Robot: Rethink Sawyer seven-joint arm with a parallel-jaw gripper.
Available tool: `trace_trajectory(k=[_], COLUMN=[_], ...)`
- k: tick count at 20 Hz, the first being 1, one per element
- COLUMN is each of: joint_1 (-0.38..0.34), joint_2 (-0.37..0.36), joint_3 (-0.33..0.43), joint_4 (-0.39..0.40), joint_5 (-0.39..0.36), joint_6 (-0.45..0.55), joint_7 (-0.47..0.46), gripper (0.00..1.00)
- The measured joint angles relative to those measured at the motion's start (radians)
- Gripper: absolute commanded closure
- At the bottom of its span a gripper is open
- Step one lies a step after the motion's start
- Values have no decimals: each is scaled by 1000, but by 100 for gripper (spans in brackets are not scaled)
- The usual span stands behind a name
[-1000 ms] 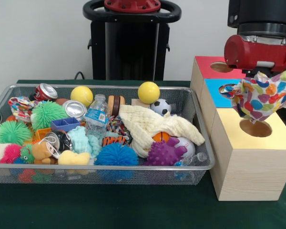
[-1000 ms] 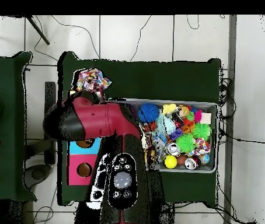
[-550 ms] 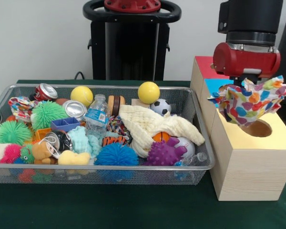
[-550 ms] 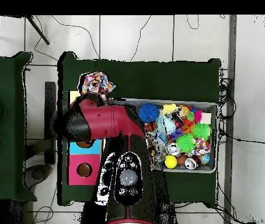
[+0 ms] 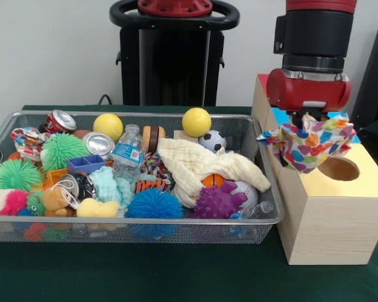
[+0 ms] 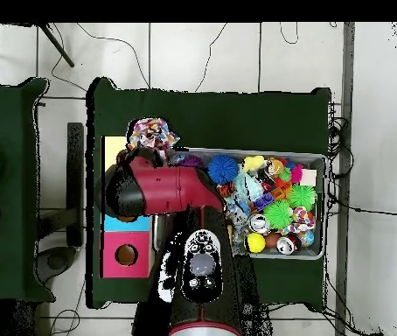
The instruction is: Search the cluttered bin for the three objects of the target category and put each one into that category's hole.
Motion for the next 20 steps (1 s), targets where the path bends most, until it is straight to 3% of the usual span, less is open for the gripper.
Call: trace_trajectory(k=[20], joint_1=[-4], joint_2=[1], joint_3=[36], joint_4=[86], joint_5=[81], joint_6=[0], joint_7=[0], gripper=[100])
